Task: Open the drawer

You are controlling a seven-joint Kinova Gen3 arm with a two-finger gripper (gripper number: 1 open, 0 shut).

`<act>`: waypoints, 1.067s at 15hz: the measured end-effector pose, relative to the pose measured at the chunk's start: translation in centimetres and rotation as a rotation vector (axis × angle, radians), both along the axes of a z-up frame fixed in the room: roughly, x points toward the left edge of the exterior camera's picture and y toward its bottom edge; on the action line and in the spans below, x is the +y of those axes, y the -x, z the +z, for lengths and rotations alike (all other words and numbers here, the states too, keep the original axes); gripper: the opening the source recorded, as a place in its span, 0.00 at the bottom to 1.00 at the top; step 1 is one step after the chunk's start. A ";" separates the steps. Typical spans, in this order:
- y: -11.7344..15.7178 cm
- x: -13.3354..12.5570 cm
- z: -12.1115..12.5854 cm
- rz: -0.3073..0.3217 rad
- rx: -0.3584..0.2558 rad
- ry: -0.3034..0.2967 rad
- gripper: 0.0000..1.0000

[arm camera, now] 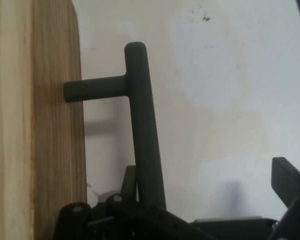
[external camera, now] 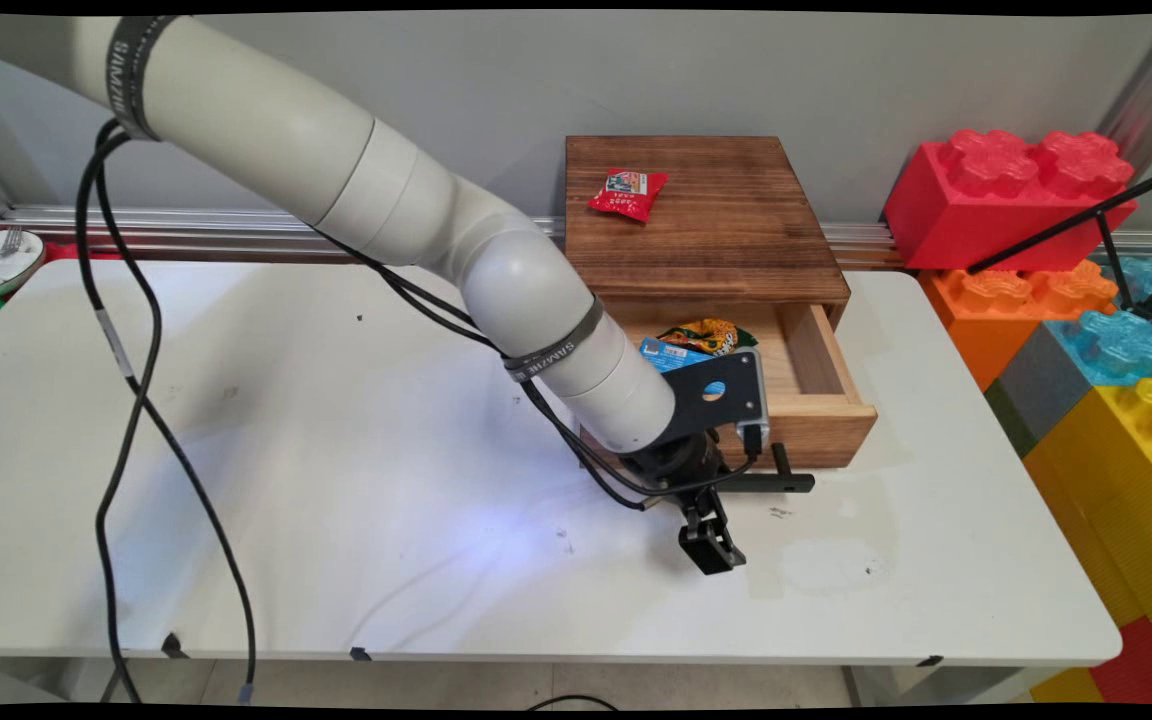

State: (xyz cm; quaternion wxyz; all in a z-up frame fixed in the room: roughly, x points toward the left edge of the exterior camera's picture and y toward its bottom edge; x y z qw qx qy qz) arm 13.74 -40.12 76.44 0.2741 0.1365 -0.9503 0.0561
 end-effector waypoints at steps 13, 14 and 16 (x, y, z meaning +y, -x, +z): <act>0.6 3.1 0.5 0.057 0.031 -0.046 1.00; 0.7 3.4 0.5 0.057 0.033 -0.049 1.00; 0.7 4.0 0.6 0.058 0.038 -0.053 1.00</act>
